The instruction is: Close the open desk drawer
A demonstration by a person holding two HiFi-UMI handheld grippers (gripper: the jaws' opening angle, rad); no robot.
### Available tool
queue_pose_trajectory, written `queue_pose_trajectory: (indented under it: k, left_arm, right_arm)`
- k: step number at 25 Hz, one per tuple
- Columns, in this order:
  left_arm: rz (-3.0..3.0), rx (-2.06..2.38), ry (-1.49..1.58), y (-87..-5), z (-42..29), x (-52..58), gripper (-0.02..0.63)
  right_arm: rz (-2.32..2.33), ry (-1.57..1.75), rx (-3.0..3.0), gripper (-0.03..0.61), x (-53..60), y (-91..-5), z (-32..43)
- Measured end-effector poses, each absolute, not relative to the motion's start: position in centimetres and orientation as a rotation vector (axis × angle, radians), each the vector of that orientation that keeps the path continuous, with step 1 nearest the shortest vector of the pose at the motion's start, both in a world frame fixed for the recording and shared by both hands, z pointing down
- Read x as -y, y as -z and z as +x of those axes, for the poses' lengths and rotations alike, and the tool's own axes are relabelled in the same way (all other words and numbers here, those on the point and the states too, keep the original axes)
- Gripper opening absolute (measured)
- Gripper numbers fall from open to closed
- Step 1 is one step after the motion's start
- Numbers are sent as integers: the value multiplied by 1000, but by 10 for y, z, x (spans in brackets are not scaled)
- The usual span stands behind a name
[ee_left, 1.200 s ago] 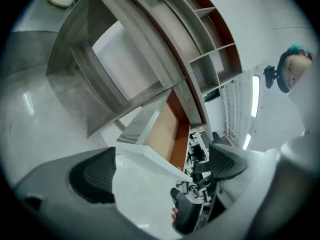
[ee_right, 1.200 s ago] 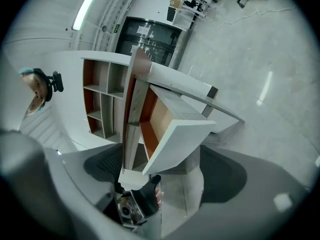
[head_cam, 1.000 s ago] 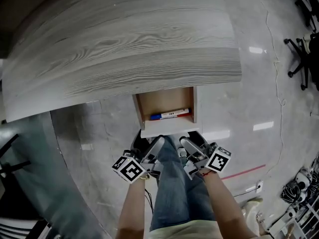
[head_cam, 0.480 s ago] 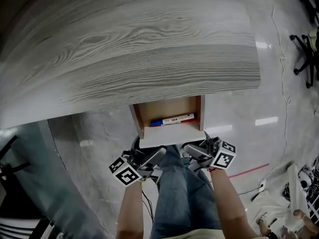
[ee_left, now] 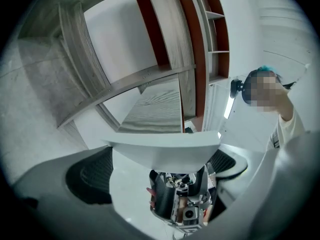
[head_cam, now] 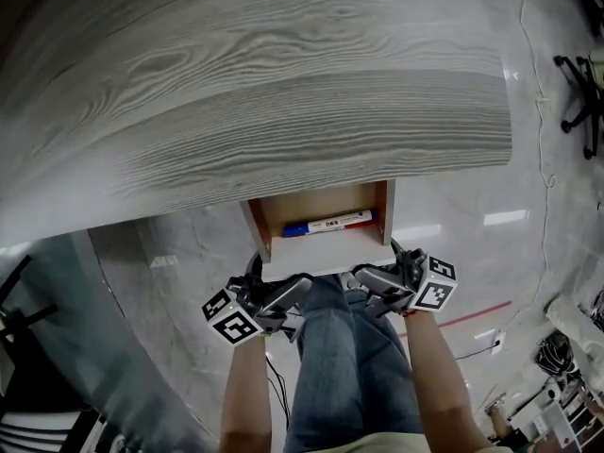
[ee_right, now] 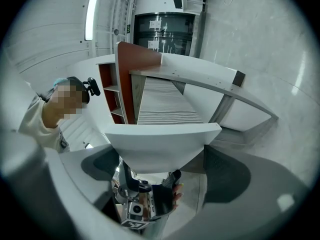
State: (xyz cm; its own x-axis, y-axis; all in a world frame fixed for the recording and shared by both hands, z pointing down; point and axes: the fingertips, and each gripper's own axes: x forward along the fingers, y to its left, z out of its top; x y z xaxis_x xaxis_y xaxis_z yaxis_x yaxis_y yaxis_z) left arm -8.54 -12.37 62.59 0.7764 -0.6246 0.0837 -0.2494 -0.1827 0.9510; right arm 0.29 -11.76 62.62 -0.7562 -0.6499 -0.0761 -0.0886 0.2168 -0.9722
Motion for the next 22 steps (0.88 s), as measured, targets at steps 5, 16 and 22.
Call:
queue_pose_trajectory:
  k: [5, 16, 22]
  left_arm:
    - [1777, 673, 379, -631, -87, 124, 578]
    - [1751, 639, 401, -627, -88, 121, 533]
    - [1736, 630, 390, -624, -86, 119, 491]
  right_arm:
    - [-682, 1566, -2027, 505, 116, -626, 2]
    - [-728, 1562, -1941, 423, 112, -618, 1]
    - [-755, 1561, -1921, 403, 112, -617, 3]
